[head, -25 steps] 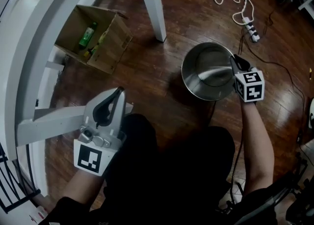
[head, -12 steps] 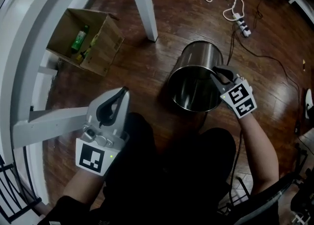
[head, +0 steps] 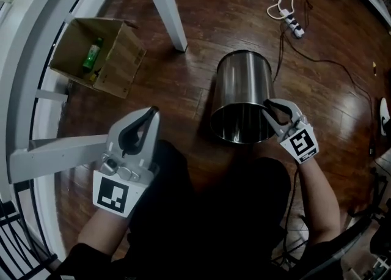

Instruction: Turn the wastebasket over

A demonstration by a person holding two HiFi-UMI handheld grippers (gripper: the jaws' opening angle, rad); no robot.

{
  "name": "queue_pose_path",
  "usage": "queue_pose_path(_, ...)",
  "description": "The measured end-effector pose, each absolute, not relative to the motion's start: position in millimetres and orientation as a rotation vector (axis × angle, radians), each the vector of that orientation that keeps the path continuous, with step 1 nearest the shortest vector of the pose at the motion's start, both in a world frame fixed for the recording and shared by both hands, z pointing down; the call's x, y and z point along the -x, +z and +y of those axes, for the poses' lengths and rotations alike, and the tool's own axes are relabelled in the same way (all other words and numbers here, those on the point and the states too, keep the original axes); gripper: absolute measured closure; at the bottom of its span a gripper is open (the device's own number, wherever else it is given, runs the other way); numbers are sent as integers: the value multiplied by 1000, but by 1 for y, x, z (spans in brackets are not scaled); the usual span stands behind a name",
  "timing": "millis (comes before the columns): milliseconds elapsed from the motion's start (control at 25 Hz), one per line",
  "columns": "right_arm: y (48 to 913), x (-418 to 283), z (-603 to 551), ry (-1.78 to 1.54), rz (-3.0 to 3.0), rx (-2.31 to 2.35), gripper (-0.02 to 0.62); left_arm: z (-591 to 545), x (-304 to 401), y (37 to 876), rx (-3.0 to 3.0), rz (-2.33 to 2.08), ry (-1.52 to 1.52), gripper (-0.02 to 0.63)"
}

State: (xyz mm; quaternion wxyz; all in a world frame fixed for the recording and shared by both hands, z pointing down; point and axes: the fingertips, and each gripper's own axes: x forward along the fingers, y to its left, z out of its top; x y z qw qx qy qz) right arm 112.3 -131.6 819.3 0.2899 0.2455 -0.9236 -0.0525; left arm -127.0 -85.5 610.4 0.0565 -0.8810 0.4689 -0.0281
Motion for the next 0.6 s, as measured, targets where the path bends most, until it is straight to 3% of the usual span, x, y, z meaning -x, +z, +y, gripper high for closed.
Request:
queue_pose_path(560, 871, -97, -6, 373, -2682, -112, 486, -89, 104, 619, 2701, 1352, -98, 606)
queue_pose_path(600, 878, -96, -5, 390, -2657, -91, 588, -89, 103, 618, 2701, 1351, -100, 606)
